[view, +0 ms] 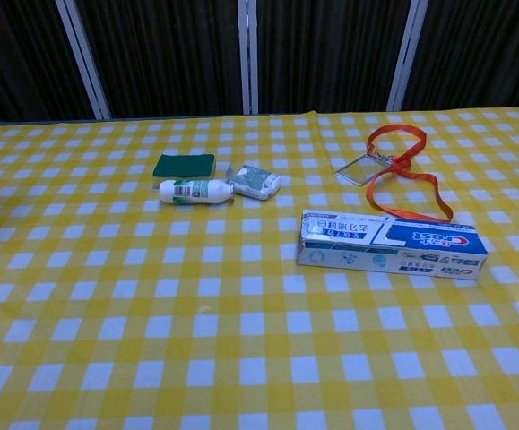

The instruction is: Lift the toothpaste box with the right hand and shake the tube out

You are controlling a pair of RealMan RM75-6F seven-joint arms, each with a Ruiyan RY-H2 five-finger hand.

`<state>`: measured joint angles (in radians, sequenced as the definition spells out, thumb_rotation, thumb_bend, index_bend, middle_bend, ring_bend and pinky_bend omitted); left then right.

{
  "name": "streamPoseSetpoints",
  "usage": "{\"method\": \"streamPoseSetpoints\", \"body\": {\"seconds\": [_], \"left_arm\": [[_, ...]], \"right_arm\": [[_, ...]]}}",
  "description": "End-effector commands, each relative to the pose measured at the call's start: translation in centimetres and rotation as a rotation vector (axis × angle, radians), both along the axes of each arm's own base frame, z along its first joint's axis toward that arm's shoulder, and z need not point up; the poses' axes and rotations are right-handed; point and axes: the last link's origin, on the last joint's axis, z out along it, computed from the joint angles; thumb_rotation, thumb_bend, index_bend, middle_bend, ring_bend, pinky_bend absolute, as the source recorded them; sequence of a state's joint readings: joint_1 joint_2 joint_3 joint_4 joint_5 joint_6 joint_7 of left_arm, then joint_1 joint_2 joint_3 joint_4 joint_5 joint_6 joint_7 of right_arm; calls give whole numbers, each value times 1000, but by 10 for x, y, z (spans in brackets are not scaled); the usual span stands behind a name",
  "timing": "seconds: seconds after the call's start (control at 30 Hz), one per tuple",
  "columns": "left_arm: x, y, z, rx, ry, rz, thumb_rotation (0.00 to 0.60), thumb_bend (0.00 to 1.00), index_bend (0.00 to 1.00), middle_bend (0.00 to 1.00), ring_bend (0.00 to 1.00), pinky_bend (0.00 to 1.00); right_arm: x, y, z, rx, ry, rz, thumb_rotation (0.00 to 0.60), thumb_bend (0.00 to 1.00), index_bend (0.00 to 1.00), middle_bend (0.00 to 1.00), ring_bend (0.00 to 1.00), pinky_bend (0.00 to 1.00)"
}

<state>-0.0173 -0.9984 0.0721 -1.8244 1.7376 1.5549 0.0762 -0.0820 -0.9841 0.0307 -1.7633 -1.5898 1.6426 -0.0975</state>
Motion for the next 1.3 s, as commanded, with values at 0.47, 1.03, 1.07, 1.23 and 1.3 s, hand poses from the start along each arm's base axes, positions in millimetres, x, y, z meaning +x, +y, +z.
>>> {"method": "streamPoseSetpoints", "body": {"seconds": [0.47,1.03,1.07,1.23,1.3], "left_arm": [[-3,5,0,29,19,12,600,0,0,0,0,0],[-15,24,-15,21,76,88,600,0,0,0,0,0],[-16,24,-15,20,78,92,600,0,0,0,0,0],[-20,27,-19,13,90,107,600,0,0,0,0,0],[-20,27,-20,11,93,110,600,0,0,0,0,0]], "right_arm": [[-8,-46,-25,189,-46,-29,600,0,0,0,0,0],[59,-201,-135,545,-26,59,600,0,54,84,27,204],[62,-205,-142,549,-21,61,600,0,79,112,50,230],[73,-214,-172,550,6,72,600,0,147,183,138,322],[78,-213,-179,564,-11,70,600,0,164,201,157,330]]}}
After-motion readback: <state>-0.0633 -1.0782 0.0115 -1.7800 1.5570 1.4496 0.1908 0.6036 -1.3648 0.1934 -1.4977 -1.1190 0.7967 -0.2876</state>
